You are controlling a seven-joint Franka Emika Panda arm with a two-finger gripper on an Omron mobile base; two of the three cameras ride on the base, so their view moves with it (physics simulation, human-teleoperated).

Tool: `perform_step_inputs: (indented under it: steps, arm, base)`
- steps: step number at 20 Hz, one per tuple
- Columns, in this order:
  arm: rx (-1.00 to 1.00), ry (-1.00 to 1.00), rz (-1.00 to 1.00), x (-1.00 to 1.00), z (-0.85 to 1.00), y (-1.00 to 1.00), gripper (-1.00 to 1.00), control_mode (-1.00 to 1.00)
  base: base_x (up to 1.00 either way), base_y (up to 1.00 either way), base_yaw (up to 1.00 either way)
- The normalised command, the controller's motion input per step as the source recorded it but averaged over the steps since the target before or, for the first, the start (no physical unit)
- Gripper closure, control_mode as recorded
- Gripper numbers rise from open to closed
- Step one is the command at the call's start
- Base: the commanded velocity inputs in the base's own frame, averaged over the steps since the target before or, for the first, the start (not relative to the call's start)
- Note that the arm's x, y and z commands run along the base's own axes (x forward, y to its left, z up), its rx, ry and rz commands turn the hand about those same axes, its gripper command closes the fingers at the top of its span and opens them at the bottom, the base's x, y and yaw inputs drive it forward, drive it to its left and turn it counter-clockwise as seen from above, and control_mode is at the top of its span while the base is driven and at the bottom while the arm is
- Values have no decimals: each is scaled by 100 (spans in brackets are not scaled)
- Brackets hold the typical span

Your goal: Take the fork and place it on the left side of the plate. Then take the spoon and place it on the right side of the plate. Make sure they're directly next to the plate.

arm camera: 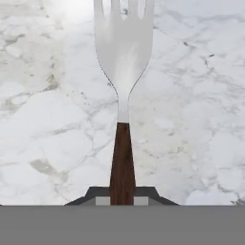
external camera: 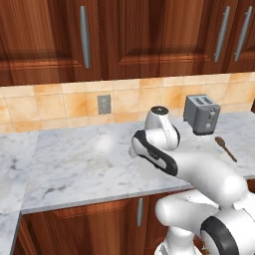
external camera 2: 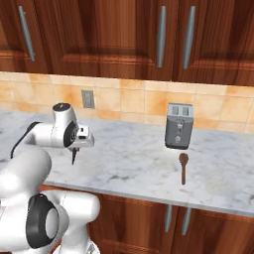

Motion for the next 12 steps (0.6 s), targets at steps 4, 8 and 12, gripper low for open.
perform_step_inputs:
  steps: [4, 8, 12]
  arm:
    - [0, -13, 0, -87, 94, -13, 100, -100]
    - [0, -13, 0, -84, 100, -20, 100, -100]
    - [0, -5, 0, -82, 92, -24, 100, -100]
  base:
    - [0, 0, 0]
    - [0, 0, 0]
    - [0, 0, 0]
